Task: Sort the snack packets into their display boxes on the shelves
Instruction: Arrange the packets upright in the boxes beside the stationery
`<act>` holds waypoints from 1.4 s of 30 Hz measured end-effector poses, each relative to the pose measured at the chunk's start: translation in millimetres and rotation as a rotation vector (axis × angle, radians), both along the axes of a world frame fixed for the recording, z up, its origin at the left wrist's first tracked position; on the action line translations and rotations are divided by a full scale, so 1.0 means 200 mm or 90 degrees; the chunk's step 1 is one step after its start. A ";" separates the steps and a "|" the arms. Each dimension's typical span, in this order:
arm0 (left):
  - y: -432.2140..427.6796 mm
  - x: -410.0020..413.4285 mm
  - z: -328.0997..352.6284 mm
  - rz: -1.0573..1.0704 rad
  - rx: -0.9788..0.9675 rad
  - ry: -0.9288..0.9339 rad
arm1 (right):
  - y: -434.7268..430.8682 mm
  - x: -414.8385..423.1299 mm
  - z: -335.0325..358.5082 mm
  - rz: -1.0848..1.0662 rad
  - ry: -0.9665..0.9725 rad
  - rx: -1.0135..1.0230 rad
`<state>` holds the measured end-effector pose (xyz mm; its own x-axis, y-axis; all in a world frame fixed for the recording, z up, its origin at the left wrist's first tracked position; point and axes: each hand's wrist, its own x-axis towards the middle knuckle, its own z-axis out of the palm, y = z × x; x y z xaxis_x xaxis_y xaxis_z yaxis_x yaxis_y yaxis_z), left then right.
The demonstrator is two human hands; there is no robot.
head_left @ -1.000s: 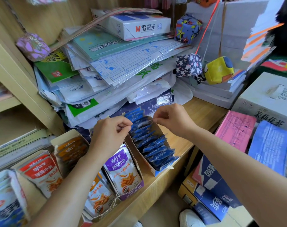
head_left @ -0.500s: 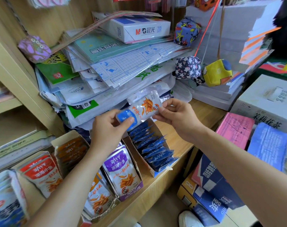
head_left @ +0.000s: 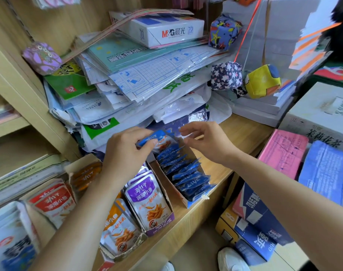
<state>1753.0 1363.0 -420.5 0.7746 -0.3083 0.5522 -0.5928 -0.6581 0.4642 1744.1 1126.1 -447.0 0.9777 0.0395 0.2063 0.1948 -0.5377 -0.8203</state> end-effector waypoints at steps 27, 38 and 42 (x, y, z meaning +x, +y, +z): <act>-0.02 0.11 -0.12 0.017 0.127 0.081 | 0.05 -0.02 -0.03 0.115 -0.094 -0.183; 0.05 0.03 -0.08 0.022 0.056 0.157 | -0.05 -0.08 0.01 0.022 0.014 -0.063; 0.09 -0.09 -0.09 -0.021 0.058 0.221 | -0.13 -0.18 -0.01 0.063 0.127 -0.039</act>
<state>1735.4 1380.7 -438.6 0.9002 -0.3719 0.2266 -0.4314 -0.6897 0.5815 1708.3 1100.2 -449.2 0.9895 0.1444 0.0036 0.0866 -0.5736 -0.8145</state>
